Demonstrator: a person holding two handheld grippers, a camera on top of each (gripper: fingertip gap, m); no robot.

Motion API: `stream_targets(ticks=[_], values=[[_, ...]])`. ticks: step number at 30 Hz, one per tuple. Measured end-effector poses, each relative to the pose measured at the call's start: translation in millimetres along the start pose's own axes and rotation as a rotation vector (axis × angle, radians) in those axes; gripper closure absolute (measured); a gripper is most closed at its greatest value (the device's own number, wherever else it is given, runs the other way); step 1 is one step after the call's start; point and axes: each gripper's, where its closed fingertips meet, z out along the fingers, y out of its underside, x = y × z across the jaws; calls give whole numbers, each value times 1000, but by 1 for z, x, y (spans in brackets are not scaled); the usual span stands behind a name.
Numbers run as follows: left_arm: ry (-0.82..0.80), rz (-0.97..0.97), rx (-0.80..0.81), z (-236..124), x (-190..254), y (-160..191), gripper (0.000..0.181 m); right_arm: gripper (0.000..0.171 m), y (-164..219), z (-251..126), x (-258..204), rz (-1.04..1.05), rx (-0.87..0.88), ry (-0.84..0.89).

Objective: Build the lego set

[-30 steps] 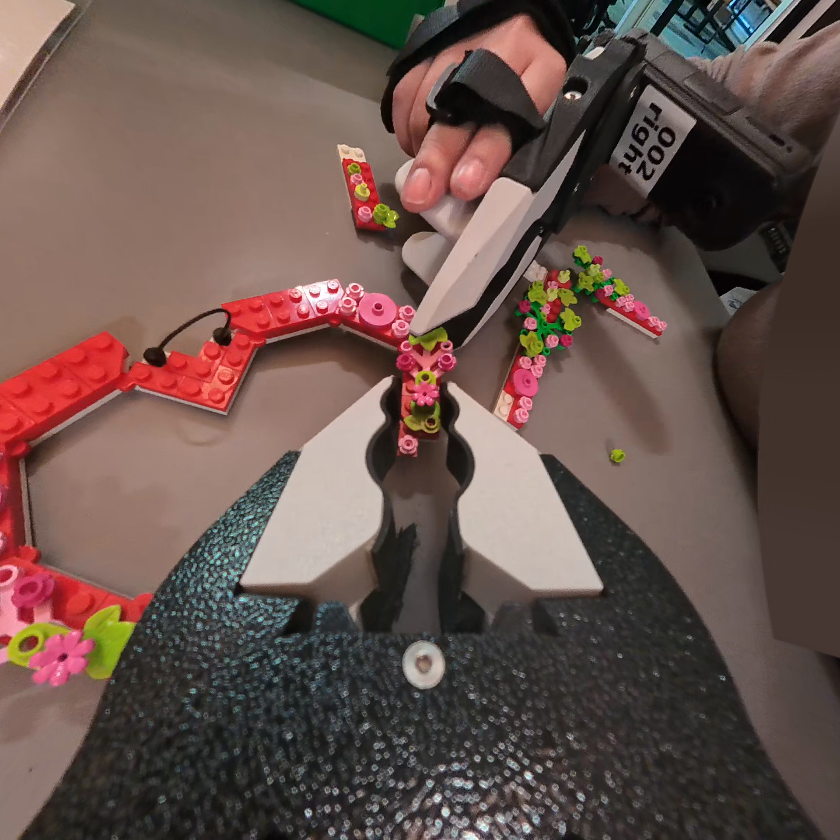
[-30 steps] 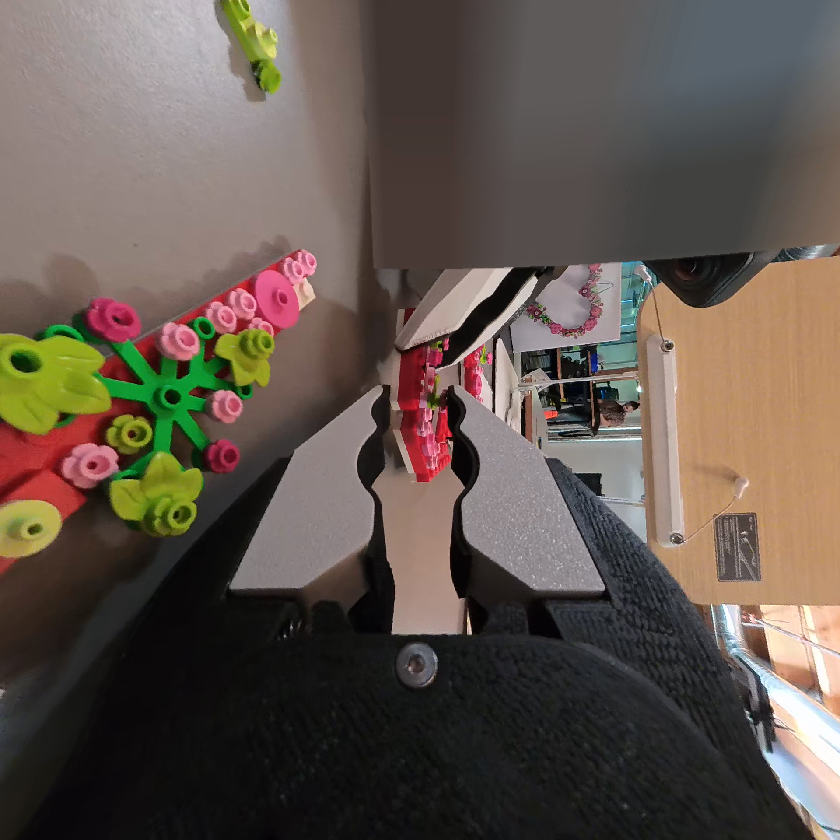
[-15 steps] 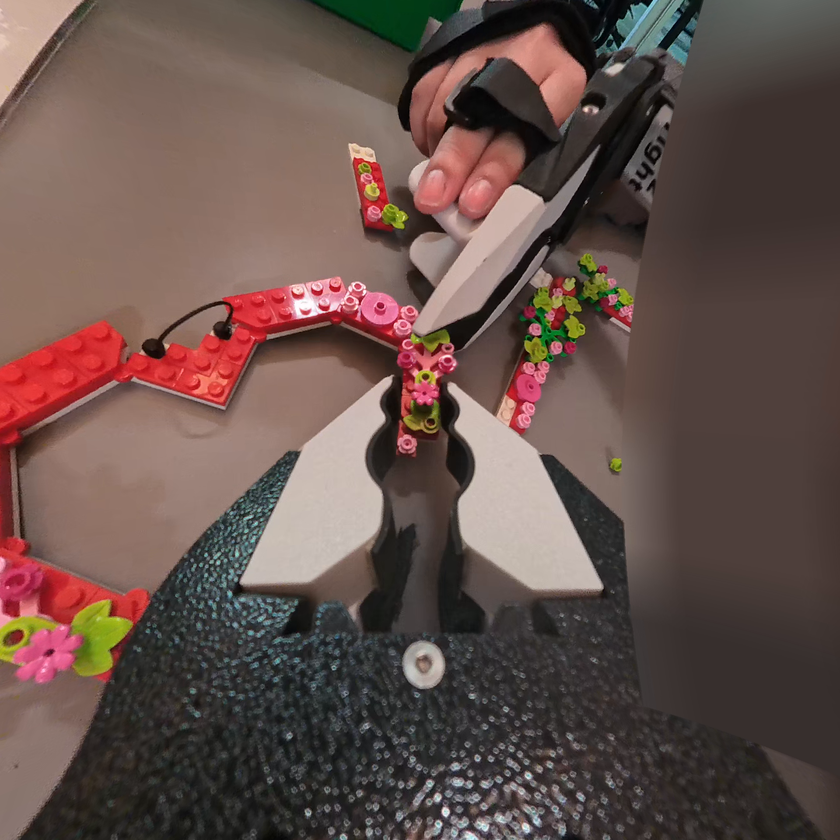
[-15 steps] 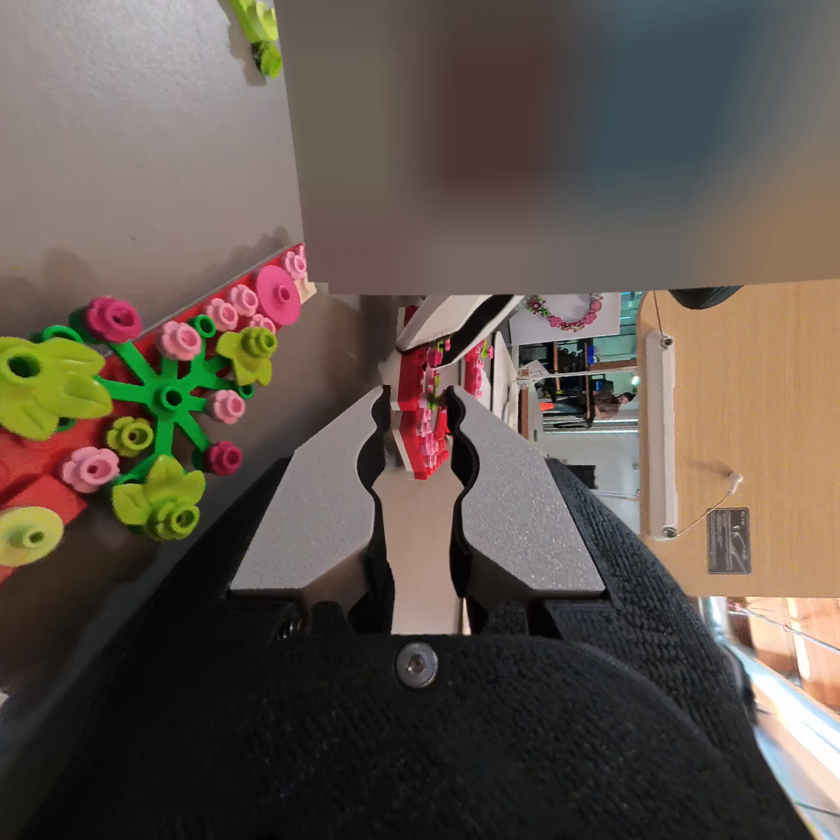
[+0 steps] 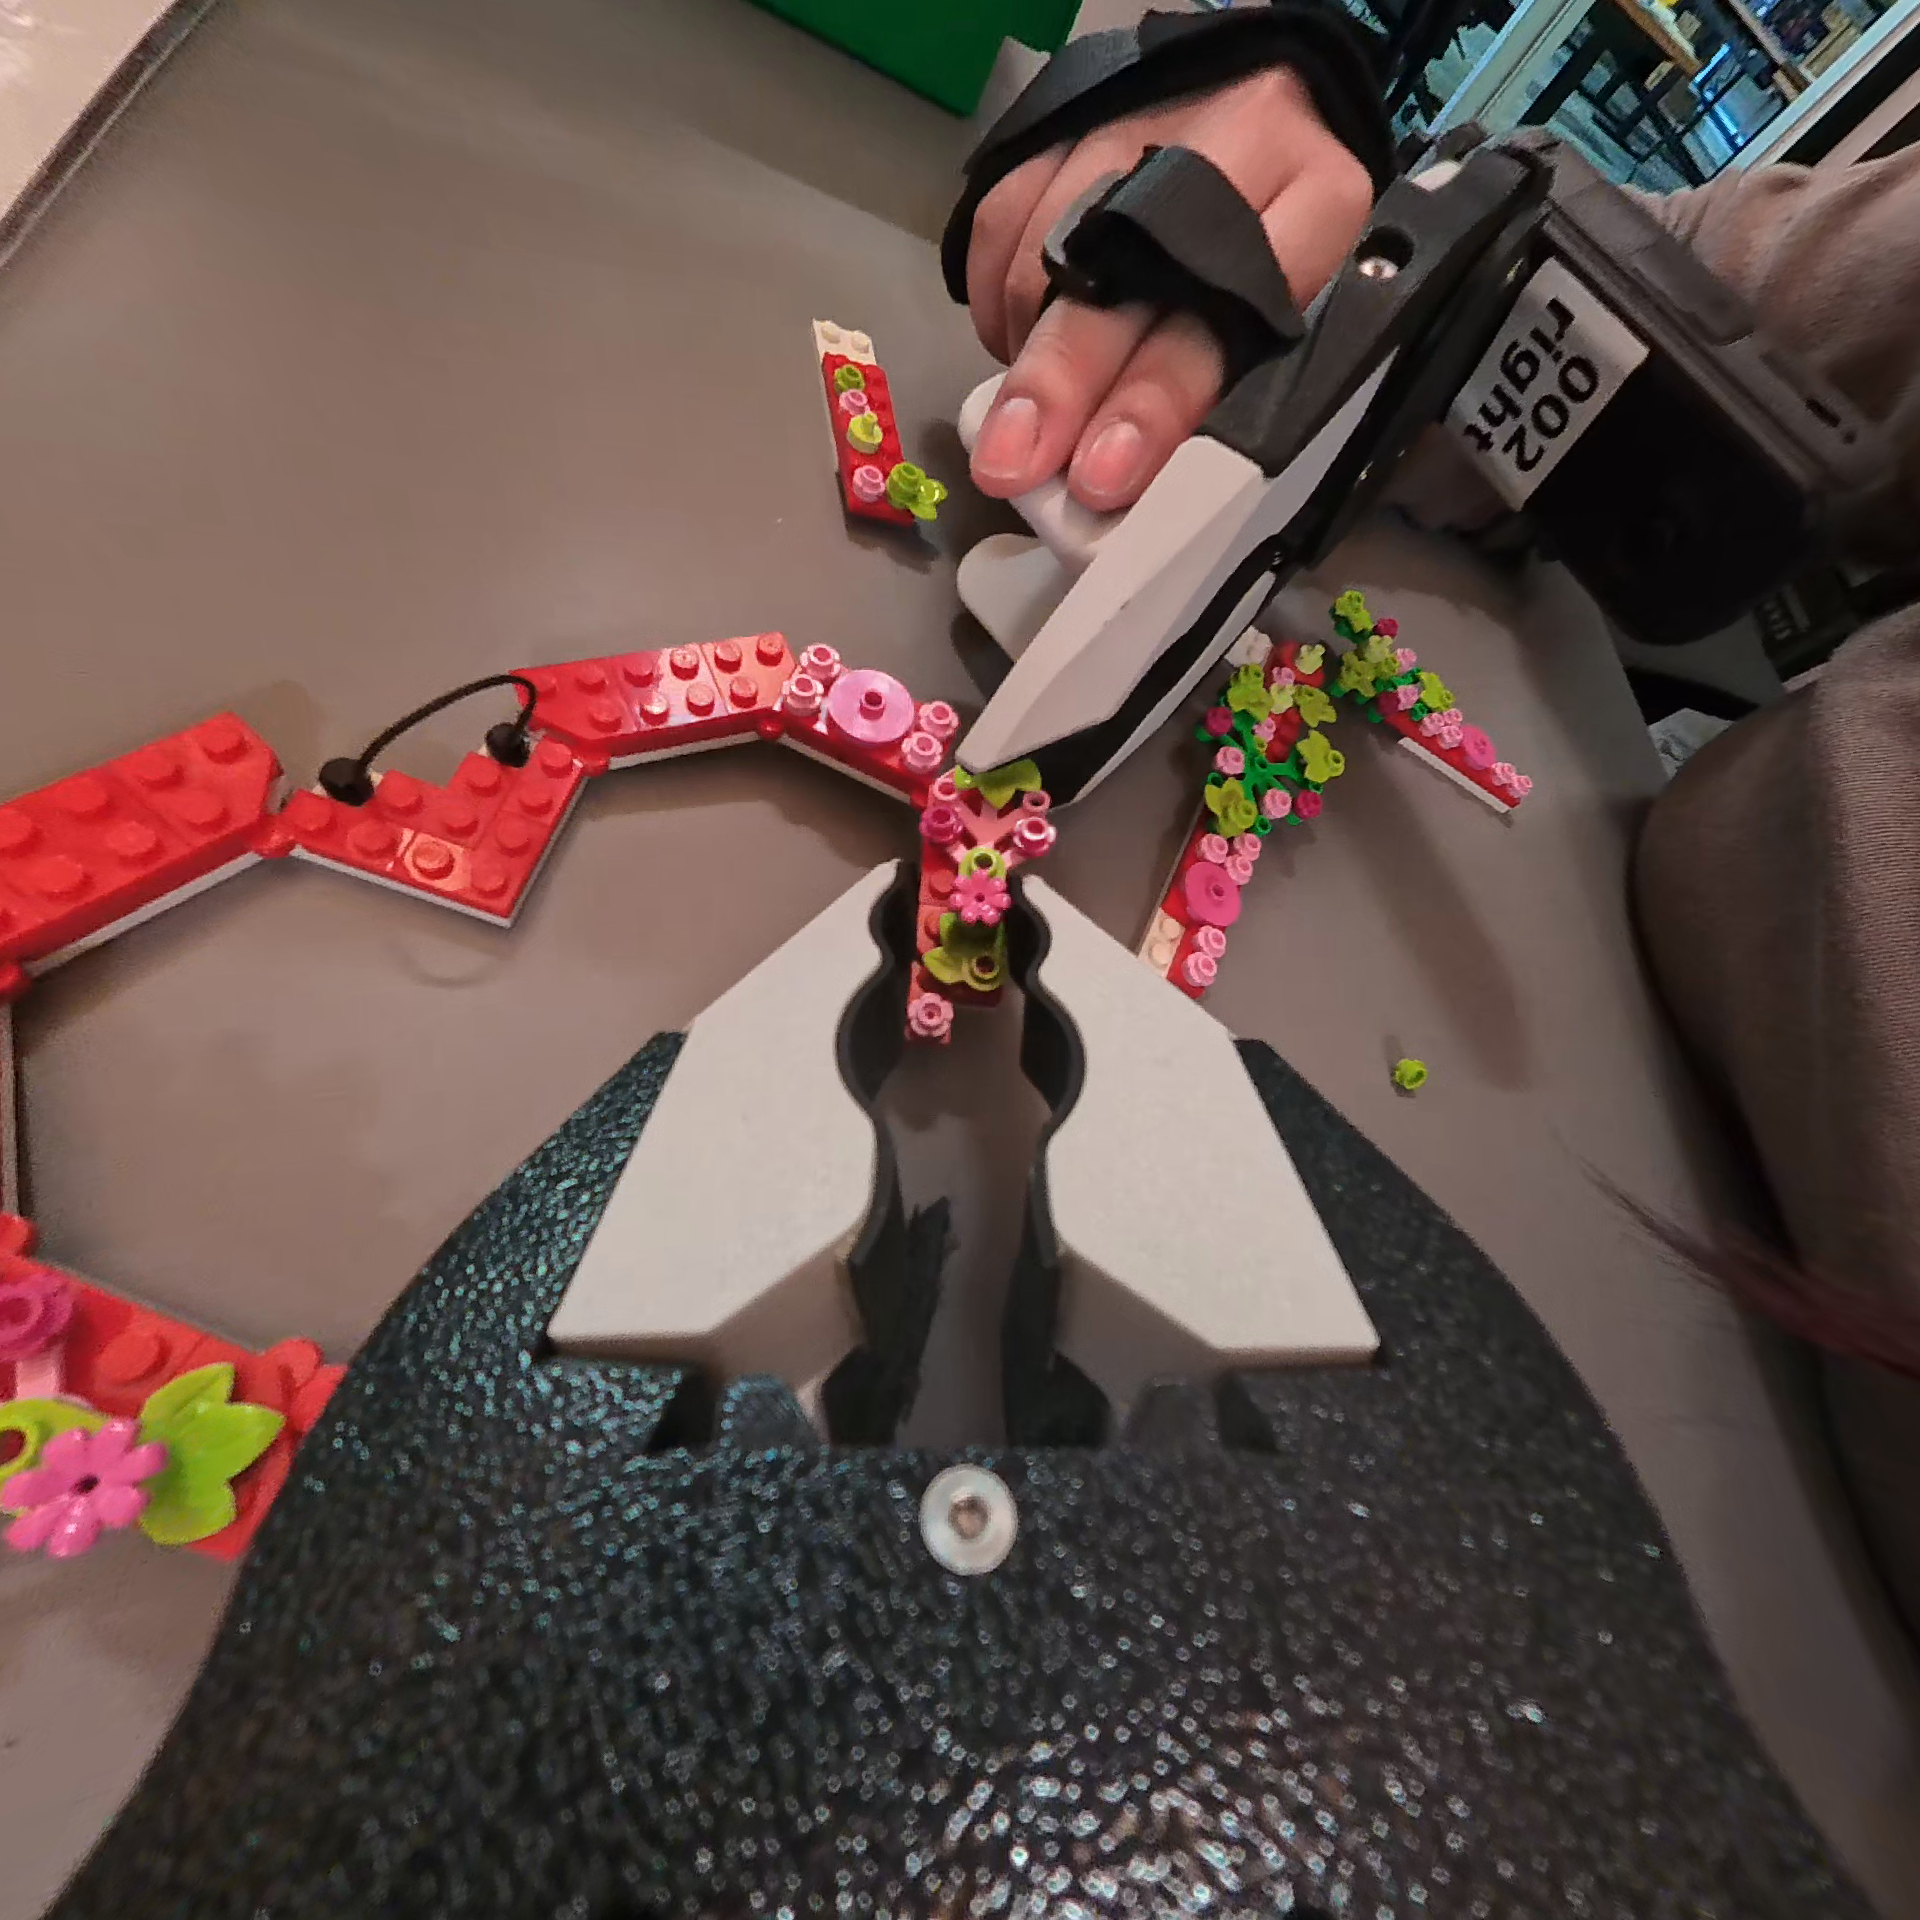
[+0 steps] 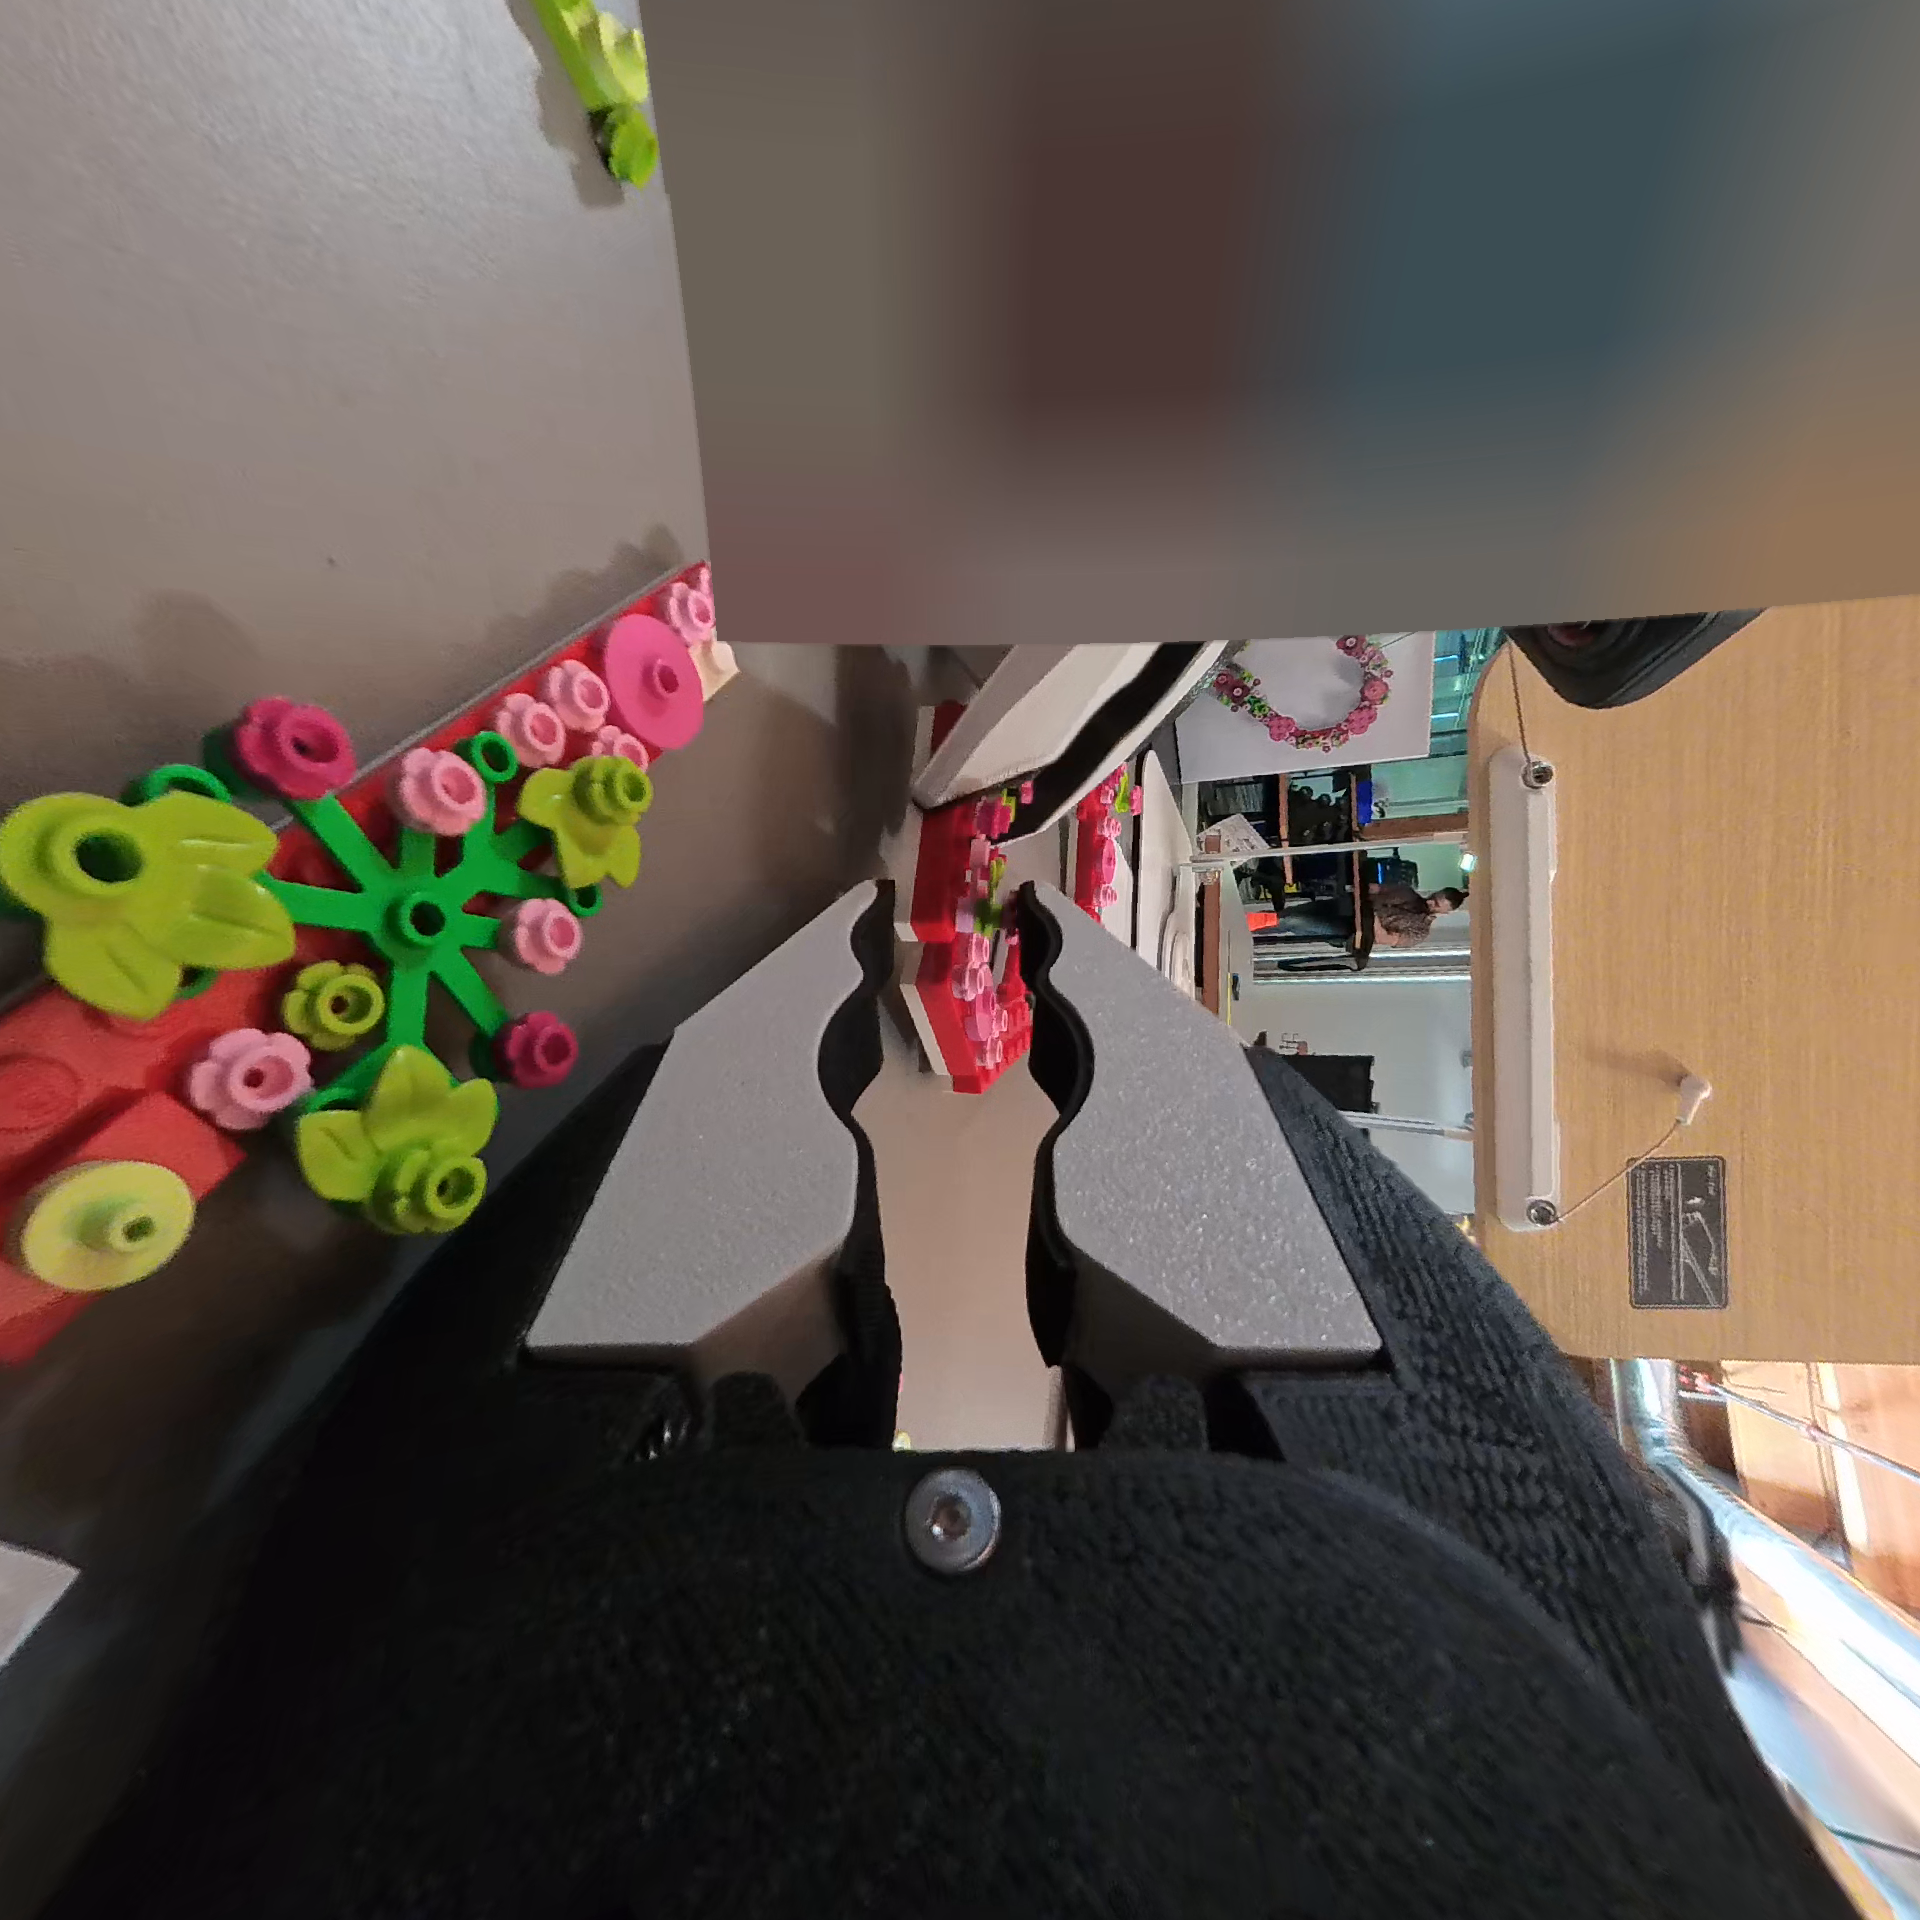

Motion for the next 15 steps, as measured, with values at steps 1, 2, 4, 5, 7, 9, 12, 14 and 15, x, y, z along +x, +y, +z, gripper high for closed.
stream_targets(ticks=[1,2,4,5,7,9,12,14,15], values=[[3,-1,0,0,0,0,166,149,0,0,0,-3,0,0],[4,-2,1,0,0,0,166,149,0,0,0,-3,-1,-2],[8,-5,2,0,0,0,166,150,-1,0,0,-7,-5,-5],[10,-7,3,0,1,0,166,151,-1,0,1,-11,-8,-5],[13,-9,4,-1,1,0,167,151,-1,0,1,-6,-12,-9],[13,-12,7,-1,1,-1,166,152,0,0,2,16,-16,-16],[12,-13,2,-1,1,0,166,152,0,0,1,45,-19,-30],[9,-11,-2,0,0,0,166,152,0,1,1,54,-22,-38],[9,-10,-2,0,0,0,166,152,0,1,1,60,-23,-40]])
